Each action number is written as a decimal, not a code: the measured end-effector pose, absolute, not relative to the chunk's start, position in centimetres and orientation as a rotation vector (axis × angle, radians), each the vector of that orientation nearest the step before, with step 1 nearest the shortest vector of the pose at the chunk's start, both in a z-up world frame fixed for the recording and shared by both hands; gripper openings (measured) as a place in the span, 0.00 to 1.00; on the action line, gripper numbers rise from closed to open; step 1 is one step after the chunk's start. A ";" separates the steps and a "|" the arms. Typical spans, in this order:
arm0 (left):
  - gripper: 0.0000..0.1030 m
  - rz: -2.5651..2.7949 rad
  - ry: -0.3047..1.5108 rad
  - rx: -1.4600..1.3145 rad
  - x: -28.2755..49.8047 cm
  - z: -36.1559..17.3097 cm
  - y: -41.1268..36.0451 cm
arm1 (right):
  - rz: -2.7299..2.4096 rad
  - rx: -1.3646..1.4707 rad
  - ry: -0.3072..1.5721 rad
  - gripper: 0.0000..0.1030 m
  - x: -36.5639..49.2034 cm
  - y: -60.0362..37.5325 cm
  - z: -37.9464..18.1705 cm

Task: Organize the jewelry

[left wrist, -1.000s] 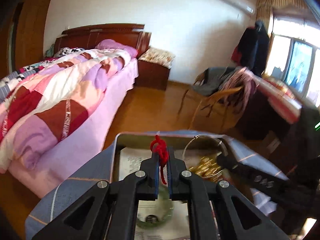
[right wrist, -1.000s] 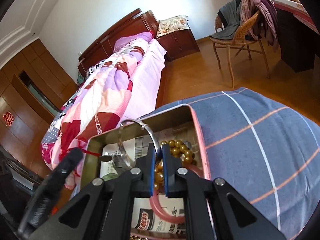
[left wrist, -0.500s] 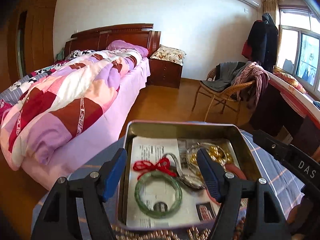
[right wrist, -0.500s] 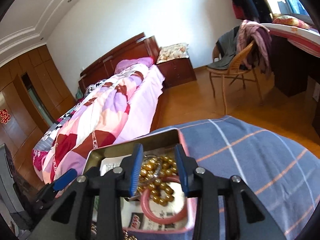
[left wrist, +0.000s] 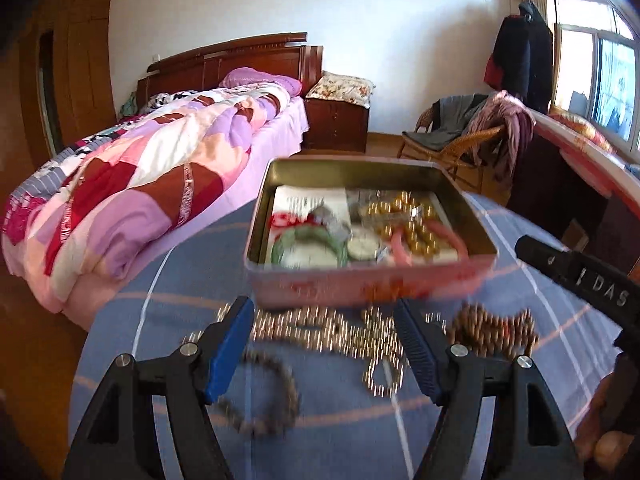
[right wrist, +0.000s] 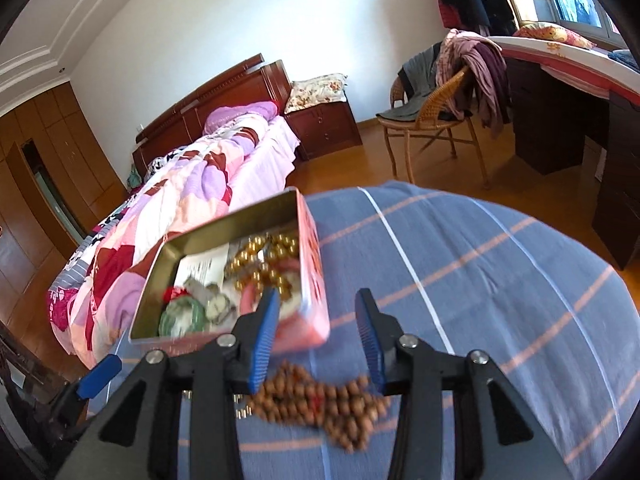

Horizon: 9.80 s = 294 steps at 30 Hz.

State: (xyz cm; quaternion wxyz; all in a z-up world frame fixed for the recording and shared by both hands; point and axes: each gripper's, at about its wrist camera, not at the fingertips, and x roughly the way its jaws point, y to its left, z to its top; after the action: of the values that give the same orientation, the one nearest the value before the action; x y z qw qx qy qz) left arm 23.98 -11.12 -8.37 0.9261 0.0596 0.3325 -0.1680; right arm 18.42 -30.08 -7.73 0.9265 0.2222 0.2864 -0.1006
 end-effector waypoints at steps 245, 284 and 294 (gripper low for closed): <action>0.74 -0.148 0.790 0.112 24.4 -8.8 -6.9 | -0.163 0.322 0.578 0.76 18.0 -25.7 -8.3; 0.74 -0.202 0.855 0.051 23.7 -10.2 -2.8 | 0.066 0.100 0.854 0.17 21.5 -20.3 -11.3; 0.74 -0.301 0.914 0.030 28.4 -10.4 -7.5 | -0.042 0.234 0.738 0.13 19.4 -24.2 -10.2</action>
State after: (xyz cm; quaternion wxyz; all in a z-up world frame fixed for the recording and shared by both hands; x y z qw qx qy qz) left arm 28.41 -7.53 -10.41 0.8863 0.0142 0.4396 -0.1446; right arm 19.38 -24.16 -10.22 0.9259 0.1139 0.3596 -0.0206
